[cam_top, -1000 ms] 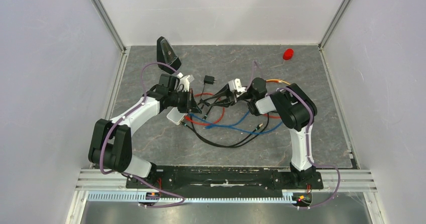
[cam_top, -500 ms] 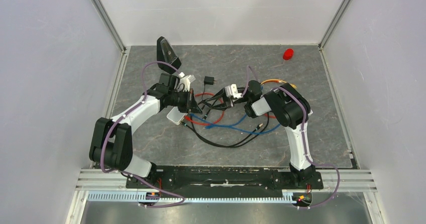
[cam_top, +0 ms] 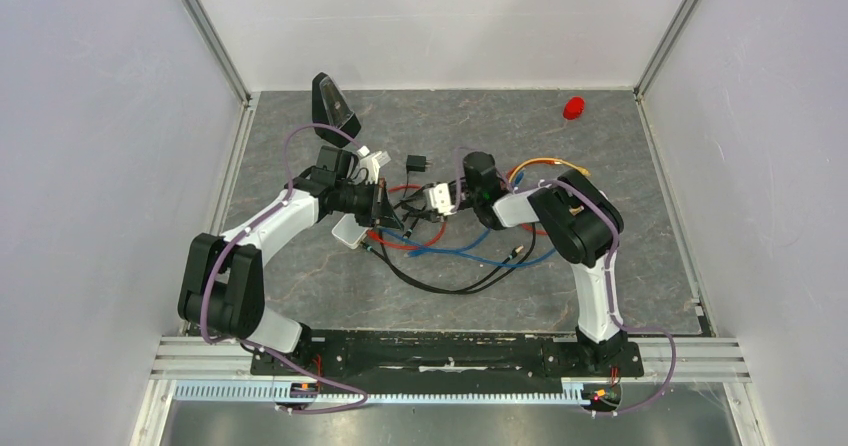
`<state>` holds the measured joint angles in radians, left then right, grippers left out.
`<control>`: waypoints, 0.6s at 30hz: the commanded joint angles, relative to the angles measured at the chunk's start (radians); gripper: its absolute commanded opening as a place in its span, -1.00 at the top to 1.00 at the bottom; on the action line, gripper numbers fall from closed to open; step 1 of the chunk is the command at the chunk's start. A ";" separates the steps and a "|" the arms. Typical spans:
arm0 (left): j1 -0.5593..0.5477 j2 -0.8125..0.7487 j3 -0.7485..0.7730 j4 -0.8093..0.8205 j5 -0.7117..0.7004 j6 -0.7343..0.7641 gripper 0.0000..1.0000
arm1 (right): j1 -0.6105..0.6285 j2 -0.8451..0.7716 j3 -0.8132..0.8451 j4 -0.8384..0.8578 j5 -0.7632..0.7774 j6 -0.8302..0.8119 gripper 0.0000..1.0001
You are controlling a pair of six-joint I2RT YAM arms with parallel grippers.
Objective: Insert the plug into the switch port
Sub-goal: Pick up the connector from the center of the board.
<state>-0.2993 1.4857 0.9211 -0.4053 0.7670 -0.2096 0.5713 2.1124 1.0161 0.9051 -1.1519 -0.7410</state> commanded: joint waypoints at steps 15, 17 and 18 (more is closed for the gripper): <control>0.004 0.040 0.055 -0.059 -0.025 0.082 0.95 | 0.035 -0.169 -0.029 -0.335 0.104 -0.381 0.35; 0.005 0.045 0.057 -0.061 -0.021 0.082 0.96 | 0.035 -0.171 -0.025 -0.343 0.097 -0.380 0.35; 0.006 0.048 0.059 -0.061 -0.021 0.082 0.95 | 0.034 -0.170 -0.019 -0.351 0.094 -0.381 0.35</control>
<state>-0.2985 1.5219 0.9401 -0.4610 0.7444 -0.1658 0.6060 1.9903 0.9909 0.5640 -1.0187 -1.0828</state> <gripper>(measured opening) 0.029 0.325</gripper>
